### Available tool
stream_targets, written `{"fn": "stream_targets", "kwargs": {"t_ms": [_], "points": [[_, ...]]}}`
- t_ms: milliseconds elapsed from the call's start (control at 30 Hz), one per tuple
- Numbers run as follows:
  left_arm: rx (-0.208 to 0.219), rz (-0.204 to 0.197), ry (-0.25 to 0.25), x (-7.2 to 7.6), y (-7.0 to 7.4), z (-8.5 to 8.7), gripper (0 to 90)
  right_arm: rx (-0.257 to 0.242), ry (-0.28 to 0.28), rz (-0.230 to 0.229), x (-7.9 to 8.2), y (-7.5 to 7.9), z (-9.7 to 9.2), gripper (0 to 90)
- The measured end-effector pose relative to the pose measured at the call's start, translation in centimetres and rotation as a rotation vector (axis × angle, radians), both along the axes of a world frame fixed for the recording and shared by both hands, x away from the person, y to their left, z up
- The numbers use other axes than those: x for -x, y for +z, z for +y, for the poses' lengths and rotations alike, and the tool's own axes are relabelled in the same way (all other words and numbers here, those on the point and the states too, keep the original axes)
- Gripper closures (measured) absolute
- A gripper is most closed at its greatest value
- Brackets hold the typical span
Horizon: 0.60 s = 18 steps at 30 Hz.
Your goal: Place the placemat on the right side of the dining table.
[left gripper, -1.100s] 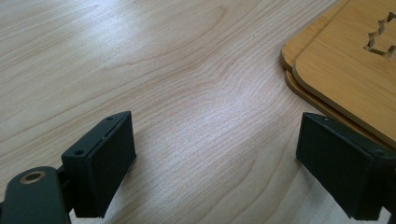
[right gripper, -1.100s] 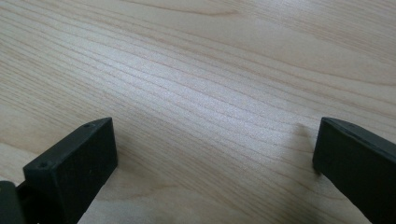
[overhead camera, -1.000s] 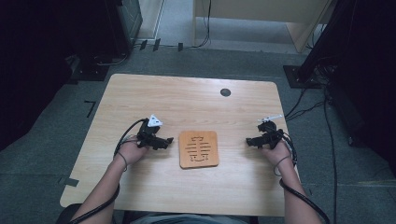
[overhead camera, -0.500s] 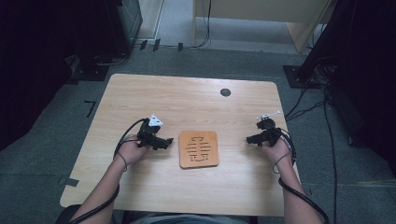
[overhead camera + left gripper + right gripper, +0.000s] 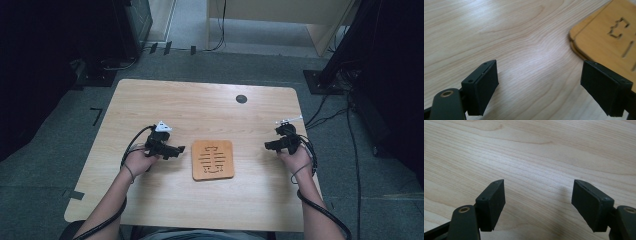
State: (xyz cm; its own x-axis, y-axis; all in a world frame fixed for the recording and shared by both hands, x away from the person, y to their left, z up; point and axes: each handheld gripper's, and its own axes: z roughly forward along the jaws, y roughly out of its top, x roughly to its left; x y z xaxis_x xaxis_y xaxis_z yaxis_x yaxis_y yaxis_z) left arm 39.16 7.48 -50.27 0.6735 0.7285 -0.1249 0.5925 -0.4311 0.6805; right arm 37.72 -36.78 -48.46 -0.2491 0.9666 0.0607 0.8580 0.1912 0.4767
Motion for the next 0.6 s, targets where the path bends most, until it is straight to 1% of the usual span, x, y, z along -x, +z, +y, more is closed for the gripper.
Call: {"fn": "stream_targets", "kwargs": {"t_ms": [67,167,200,267,433,600], "points": [[-0.005,0.0,-0.003,0.1,0.0,0.0,13.8,-0.01,-0.008,0.007,0.0,0.0,0.3,28.0],[-0.007,0.001,-0.006,0.1,0.0,-0.1,13.8,-0.043,-0.026,0.009,0.1,-0.1,0.6,28.1],[-0.006,0.0,-0.006,0.2,0.0,-0.1,13.8,-0.044,-0.024,0.005,0.1,-0.1,0.7,28.1],[-0.006,-0.003,-0.008,0.2,0.1,-0.1,13.8,-0.028,-0.011,-0.005,0.2,-0.2,1.0,28.9],[-0.007,0.0,-0.014,0.4,0.2,-0.3,13.8,-0.035,-0.004,0.001,0.2,-0.2,1.7,29.9],[-0.012,0.003,-0.022,0.6,0.3,-0.5,13.8,-0.022,0.021,0.009,0.2,-0.2,2.5,29.7]]}}
